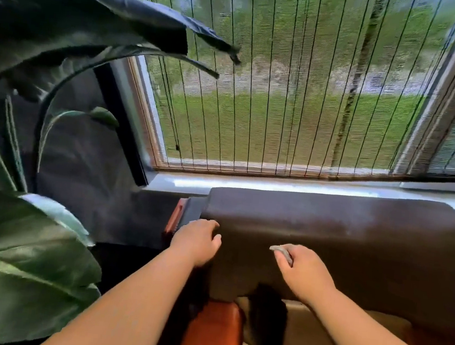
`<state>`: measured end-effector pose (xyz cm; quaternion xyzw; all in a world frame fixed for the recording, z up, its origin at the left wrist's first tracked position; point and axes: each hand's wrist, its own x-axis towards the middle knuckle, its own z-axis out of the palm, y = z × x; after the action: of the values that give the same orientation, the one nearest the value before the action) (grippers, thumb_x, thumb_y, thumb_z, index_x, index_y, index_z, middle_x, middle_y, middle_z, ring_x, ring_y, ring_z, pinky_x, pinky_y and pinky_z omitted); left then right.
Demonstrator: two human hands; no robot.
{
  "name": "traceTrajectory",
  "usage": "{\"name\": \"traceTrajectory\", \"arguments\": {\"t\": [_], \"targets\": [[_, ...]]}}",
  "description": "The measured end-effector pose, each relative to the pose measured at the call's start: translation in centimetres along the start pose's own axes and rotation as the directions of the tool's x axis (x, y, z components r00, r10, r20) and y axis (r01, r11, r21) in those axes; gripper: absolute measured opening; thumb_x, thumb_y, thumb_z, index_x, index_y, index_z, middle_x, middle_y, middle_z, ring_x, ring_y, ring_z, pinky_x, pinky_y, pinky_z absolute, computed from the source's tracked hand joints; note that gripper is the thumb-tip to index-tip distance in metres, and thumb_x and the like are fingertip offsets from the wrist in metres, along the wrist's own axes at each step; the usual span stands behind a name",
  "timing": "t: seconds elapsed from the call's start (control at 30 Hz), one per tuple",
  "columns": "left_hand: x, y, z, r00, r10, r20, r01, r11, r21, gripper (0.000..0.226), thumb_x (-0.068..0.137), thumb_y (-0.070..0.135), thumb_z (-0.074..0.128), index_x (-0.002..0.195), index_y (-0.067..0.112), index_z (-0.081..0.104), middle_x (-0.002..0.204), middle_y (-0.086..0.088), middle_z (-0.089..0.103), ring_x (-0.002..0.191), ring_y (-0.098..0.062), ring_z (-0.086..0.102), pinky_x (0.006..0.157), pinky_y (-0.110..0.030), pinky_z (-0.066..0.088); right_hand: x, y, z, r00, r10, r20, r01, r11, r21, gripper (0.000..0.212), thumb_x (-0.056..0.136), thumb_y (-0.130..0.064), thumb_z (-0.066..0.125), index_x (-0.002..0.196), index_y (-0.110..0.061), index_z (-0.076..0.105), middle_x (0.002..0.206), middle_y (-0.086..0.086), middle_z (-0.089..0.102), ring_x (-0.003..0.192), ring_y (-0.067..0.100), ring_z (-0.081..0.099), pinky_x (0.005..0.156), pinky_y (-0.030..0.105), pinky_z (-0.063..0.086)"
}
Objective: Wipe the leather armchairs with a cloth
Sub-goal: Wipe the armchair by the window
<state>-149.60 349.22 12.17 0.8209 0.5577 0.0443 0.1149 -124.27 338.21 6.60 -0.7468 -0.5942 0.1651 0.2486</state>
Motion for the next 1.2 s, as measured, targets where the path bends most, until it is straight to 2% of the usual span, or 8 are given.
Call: {"name": "traceTrajectory", "arguments": {"t": [0.27,0.4,0.53,0.63,0.7,0.87,1.03,1.2], "targets": [[10.9,-4.4,4.7,0.998,-0.012,0.069,0.015,0.999,-0.045,0.049,0.104,0.041,0.057,0.151,0.027,0.052,0.151,0.002,0.056,0.137,-0.023,0.054,0.113,-0.046,0.049,9.6,-1.3,6.2,0.997,0.076,-0.020,-0.077,0.996,-0.051,0.035,0.101,-0.051,0.049,0.117,-0.029,0.072,0.112,-0.005,0.072,0.108,0.023,0.064,0.095,0.041,0.053],[17.2,-7.5,8.0,0.997,-0.055,0.047,0.060,0.991,-0.119,0.050,0.105,0.037,0.054,0.152,0.024,0.049,0.156,0.000,0.050,0.142,-0.024,0.049,0.117,-0.046,0.043,16.3,-3.0,10.0,0.994,0.016,-0.107,-0.035,0.983,-0.183,0.042,0.101,-0.049,0.052,0.134,-0.026,0.064,0.133,-0.002,0.066,0.122,0.026,0.057,0.104,0.041,0.047],[23.0,-8.8,10.8,0.996,-0.092,0.004,0.090,0.969,-0.232,0.042,0.106,0.032,0.049,0.147,0.023,0.054,0.153,-0.003,0.053,0.141,-0.027,0.050,0.118,-0.047,0.041,20.8,-4.8,15.0,0.966,-0.050,0.252,0.149,0.910,-0.388,0.067,0.106,-0.060,0.029,0.163,-0.024,0.030,0.172,0.004,0.019,0.157,0.029,0.014,0.129,0.042,0.010],[25.4,-9.8,13.1,0.999,-0.044,0.008,0.045,0.969,-0.241,0.051,0.107,0.032,0.043,0.158,0.024,0.044,0.170,-0.002,0.033,0.156,-0.024,0.031,0.129,-0.044,0.026,22.0,-3.9,17.2,0.960,-0.112,0.257,0.217,0.879,-0.426,0.065,0.108,-0.056,0.016,0.165,-0.024,0.021,0.174,0.002,0.010,0.160,0.024,0.002,0.129,0.037,-0.006],[25.8,-10.6,14.7,1.000,-0.028,-0.014,0.024,0.972,-0.234,0.059,0.105,0.041,0.035,0.163,0.028,0.035,0.176,0.001,0.019,0.161,-0.021,0.018,0.132,-0.042,0.015,23.5,-2.3,16.5,0.970,-0.147,0.193,0.215,0.891,-0.400,0.059,0.109,-0.052,0.019,0.162,-0.029,0.031,0.172,-0.001,0.022,0.159,0.023,0.013,0.127,0.035,0.001],[25.9,-11.4,16.2,0.995,-0.016,-0.103,-0.004,0.981,-0.195,0.071,0.095,0.053,0.028,0.162,0.033,0.037,0.175,0.002,0.022,0.160,-0.021,0.022,0.131,-0.041,0.017,29.2,-2.4,15.8,0.996,0.075,0.057,-0.038,0.873,-0.487,0.053,0.108,-0.044,0.031,0.156,-0.026,0.042,0.167,0.007,0.033,0.151,0.035,0.029,0.125,0.046,0.022],[25.9,-11.3,16.0,0.994,0.000,-0.113,-0.027,0.972,-0.234,0.075,0.090,0.050,0.028,0.162,0.031,0.040,0.175,0.002,0.024,0.157,-0.021,0.029,0.127,-0.039,0.026,28.6,-5.1,17.7,0.928,-0.226,0.296,0.330,0.868,-0.372,0.055,0.108,-0.046,0.034,0.160,-0.028,0.036,0.169,0.002,0.030,0.156,0.029,0.024,0.128,0.039,0.011],[25.6,-11.2,16.3,0.989,-0.009,-0.151,-0.022,0.978,-0.206,0.078,0.091,0.053,0.020,0.162,0.028,0.040,0.174,0.001,0.027,0.155,-0.020,0.033,0.124,-0.038,0.028,34.6,-0.2,13.3,0.987,0.130,0.094,-0.076,0.894,-0.441,0.045,0.110,-0.042,0.035,0.146,-0.022,0.051,0.161,0.012,0.041,0.146,0.034,0.037,0.119,0.044,0.029]]}}
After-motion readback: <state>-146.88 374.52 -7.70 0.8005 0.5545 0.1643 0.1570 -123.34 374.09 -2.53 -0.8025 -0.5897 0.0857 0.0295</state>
